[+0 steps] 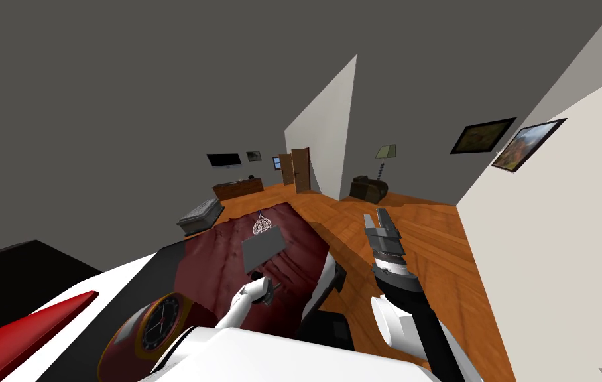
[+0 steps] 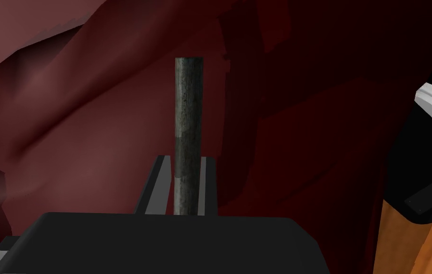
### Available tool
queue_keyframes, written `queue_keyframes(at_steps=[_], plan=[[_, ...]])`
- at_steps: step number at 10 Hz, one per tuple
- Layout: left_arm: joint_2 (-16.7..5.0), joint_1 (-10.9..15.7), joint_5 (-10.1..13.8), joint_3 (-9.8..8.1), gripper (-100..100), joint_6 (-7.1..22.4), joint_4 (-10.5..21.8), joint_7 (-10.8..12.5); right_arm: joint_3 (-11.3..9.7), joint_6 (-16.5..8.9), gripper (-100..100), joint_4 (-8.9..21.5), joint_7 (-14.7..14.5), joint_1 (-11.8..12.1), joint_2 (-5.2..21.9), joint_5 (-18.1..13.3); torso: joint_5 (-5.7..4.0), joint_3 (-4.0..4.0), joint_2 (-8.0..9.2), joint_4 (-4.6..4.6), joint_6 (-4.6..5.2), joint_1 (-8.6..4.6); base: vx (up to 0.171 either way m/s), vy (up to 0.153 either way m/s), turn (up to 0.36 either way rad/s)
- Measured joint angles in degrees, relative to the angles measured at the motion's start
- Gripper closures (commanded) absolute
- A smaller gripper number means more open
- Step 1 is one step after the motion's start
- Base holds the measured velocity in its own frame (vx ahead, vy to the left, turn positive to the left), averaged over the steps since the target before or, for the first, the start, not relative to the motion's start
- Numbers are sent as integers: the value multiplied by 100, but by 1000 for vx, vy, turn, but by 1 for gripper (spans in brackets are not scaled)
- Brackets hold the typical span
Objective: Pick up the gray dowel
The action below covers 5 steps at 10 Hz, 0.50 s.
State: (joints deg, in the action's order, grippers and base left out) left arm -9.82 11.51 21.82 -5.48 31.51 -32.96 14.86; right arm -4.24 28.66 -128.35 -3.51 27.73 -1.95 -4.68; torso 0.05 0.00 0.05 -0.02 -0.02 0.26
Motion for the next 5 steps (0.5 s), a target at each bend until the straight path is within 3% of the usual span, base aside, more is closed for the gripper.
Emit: queue_keyframes(at_steps=[1,3,4,5], plan=[[8,4,-26,11,100,16,-70,156,0,0,0,0,0,0,0,0,0,-4,-7,-1,1,-5,-54,45,-60],[40,50,-134,343,100,6,-205,538,0,0,0,0,0,-1,0,0,3,6,14,0,0,12,-47,37,-36],[35,58,-122,421,100,-4,-197,702,0,0,0,0,0,0,0,0,1,3,7,-2,-3,7,-9,8,2],[34,56,-121,428,0,-5,-195,738,0,0,0,0,0,0,0,0,0,-1,-1,-2,-3,2,0,0,0]])
